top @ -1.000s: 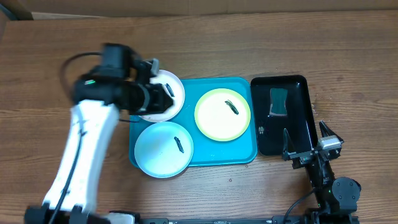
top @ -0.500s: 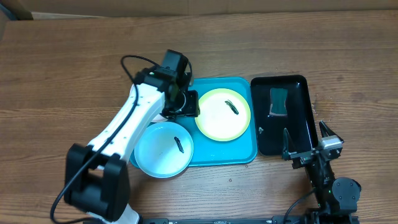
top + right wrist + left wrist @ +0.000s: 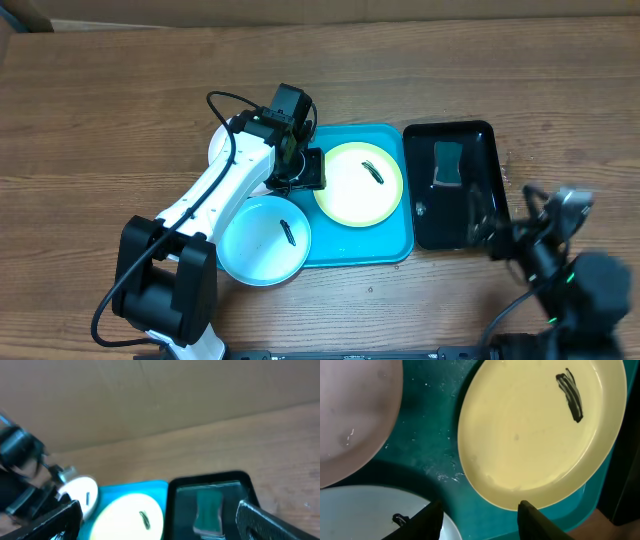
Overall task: Clean dirty plates on tray and stack at the side
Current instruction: 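Move left gripper to the yellow plate's left rim and grip it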
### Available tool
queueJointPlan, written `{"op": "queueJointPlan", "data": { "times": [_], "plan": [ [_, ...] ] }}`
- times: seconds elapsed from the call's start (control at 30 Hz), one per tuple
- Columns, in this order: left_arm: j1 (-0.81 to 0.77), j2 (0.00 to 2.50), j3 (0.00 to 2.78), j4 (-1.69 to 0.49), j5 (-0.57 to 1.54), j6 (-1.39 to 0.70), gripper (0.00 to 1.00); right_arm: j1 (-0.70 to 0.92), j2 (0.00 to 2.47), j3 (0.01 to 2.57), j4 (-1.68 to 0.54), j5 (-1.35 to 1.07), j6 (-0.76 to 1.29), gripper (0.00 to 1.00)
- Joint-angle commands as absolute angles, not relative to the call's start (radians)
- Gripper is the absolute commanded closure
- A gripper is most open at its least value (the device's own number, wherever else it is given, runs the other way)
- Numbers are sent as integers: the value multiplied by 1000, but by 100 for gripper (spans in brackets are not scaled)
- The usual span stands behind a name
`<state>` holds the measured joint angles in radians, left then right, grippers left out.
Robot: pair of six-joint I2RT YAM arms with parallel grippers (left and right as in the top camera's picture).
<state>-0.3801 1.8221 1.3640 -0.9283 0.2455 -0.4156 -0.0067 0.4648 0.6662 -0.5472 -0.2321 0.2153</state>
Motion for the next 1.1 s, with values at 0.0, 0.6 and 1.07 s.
{"op": "queueJointPlan", "data": {
  "times": [0.0, 0.6, 1.07],
  "plan": [
    [-390, 1832, 1351, -929, 215, -444, 51, -9, 711, 932, -709, -237, 233, 0],
    [-452, 1837, 1335, -881, 101, -520, 59, 14, 1505, 1394, -1079, -189, 44, 30],
    [-465, 1842, 1289, -782, 93, -532, 59, 52, 1848, 1387, -975, -79, 44, 29]
  ]
}}
